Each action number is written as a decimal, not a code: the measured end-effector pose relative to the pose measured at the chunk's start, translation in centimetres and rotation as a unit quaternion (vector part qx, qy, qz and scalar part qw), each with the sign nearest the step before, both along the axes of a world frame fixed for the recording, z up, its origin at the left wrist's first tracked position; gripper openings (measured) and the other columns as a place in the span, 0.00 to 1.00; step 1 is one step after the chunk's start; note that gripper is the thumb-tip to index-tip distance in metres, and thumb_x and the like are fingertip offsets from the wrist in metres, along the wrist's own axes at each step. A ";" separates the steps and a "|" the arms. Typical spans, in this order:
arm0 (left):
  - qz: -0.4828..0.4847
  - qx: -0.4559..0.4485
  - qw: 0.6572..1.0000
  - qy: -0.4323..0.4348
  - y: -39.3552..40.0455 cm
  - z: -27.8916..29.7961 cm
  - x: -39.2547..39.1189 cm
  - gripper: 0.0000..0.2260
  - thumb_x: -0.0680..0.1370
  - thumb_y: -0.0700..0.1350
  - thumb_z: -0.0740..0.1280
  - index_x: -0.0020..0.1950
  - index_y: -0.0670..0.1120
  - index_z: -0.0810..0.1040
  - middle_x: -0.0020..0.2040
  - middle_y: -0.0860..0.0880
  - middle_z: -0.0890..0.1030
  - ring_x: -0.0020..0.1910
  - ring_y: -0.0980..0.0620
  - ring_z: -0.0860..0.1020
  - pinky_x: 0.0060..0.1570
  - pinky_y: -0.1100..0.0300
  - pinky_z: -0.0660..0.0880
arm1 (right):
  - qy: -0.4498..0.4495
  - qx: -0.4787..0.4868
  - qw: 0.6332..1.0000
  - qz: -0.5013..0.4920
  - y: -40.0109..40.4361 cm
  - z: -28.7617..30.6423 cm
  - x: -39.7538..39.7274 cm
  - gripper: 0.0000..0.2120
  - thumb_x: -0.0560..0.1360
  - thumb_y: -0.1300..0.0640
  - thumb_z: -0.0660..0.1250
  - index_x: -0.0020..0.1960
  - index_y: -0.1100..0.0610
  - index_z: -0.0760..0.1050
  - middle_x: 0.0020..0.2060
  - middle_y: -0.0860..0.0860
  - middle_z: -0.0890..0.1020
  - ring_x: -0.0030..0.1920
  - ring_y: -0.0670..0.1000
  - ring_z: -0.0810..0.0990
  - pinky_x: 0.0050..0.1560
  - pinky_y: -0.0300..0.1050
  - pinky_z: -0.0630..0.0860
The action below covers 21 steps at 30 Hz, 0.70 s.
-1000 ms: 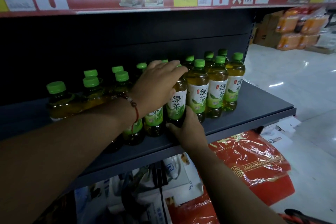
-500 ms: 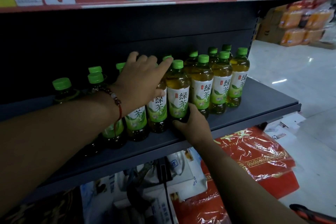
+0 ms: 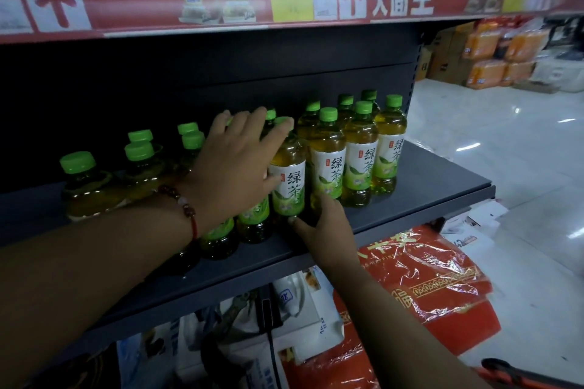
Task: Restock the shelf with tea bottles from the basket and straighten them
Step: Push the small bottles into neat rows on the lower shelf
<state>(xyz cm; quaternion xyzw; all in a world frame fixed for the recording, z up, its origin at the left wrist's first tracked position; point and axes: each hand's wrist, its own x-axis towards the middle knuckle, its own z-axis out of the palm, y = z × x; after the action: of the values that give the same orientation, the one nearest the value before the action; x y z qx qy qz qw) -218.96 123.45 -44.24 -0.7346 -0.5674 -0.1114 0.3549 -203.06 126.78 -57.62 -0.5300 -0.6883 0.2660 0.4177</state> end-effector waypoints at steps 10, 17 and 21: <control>0.034 -0.014 0.998 -0.053 3.1 -0.4 1.8 0.37 0.70 0.64 0.66 0.74 0.49 0.63 0.64 0.47 0.75 0.66 0.44 0.69 0.70 0.44 0.58 | 0.145 -0.013 0.988 -0.053 2.4 1.6 2.0 0.26 0.70 0.46 0.73 0.65 0.46 0.69 0.58 0.45 0.79 0.59 0.48 0.79 0.59 0.56 0.78; 0.045 -0.010 0.997 -0.060 2.9 -0.9 2.3 0.37 0.71 0.63 0.65 0.75 0.48 0.61 0.66 0.46 0.73 0.68 0.43 0.69 0.70 0.42 0.59 | 0.000 -0.015 0.990 -0.141 3.4 0.7 0.5 0.30 0.76 0.50 0.70 0.73 0.57 0.63 0.67 0.55 0.71 0.66 0.57 0.70 0.64 0.54 0.71; 0.067 0.003 0.996 -0.066 2.4 -0.8 3.2 0.37 0.71 0.63 0.65 0.76 0.48 0.60 0.72 0.43 0.67 0.71 0.40 0.64 0.70 0.39 0.56 | -0.017 -0.008 0.989 -0.146 3.1 0.5 0.6 0.24 0.76 0.51 0.70 0.67 0.59 0.66 0.63 0.56 0.72 0.62 0.57 0.71 0.61 0.52 0.71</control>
<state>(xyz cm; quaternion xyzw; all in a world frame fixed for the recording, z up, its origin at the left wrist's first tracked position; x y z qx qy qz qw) -215.78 125.87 -45.05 -0.6851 -0.6372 -0.1373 0.3251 -202.47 129.85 -57.13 -0.6321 -0.6086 0.1987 0.4365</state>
